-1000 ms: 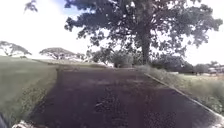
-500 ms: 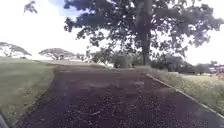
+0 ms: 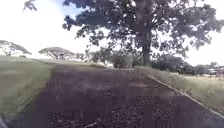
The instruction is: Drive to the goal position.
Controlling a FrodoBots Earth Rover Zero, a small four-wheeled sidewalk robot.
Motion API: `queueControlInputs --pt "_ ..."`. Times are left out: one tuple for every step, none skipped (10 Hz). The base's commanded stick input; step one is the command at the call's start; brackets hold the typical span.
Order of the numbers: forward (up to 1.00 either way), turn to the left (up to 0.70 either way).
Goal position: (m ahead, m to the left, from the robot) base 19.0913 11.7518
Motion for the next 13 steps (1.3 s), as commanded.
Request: queueControlInputs --pt "0.50 0.00" --pt "0.50 0.00" --pt "0.50 0.00" --pt "0.50 0.00" --pt "0.50 0.00" --pt "0.50 0.00" --pt "0.50 0.00" --pt "0.50 0.00" --pt "0.50 0.00" --pt "0.50 0.00" --pt "0.50 0.00" --pt "0.50 0.00" --pt "0.50 0.00"
